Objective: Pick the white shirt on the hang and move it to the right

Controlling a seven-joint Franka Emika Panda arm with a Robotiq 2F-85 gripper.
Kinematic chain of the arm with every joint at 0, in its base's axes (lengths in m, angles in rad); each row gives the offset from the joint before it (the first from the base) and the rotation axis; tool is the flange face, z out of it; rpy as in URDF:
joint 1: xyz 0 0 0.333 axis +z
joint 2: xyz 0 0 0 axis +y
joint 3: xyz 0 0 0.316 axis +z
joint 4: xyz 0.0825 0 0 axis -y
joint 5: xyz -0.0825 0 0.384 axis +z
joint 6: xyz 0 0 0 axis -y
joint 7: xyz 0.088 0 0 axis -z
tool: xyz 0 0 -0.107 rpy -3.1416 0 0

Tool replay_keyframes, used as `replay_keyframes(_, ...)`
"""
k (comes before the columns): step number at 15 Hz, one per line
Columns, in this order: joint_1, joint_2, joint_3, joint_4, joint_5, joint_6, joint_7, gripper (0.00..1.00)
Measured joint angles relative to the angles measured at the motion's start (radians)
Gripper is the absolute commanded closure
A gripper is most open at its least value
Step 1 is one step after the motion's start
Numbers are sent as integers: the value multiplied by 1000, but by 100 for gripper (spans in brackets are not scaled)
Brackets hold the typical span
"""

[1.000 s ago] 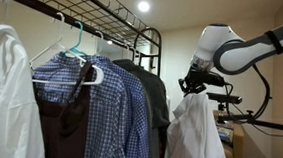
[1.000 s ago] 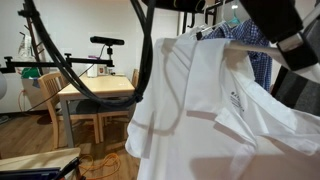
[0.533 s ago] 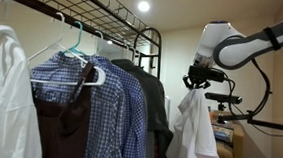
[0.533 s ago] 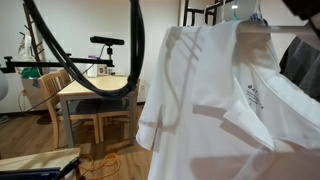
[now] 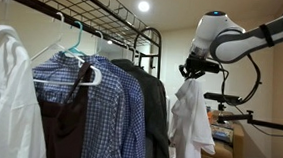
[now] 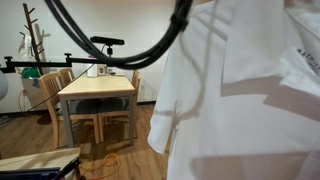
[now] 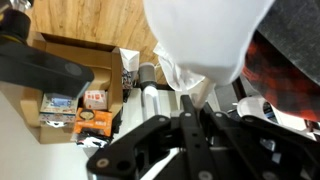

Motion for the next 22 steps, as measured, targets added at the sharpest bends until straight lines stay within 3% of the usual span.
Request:
replay_keyframes(7, 87, 76, -6, 100, -16, 97, -139, 91)
replay_keyframes(12, 95, 80, -9, 92, -5, 97, -142, 91)
replay_keyframes(22, 228, 78, 14, 75, 81, 134, -290, 91)
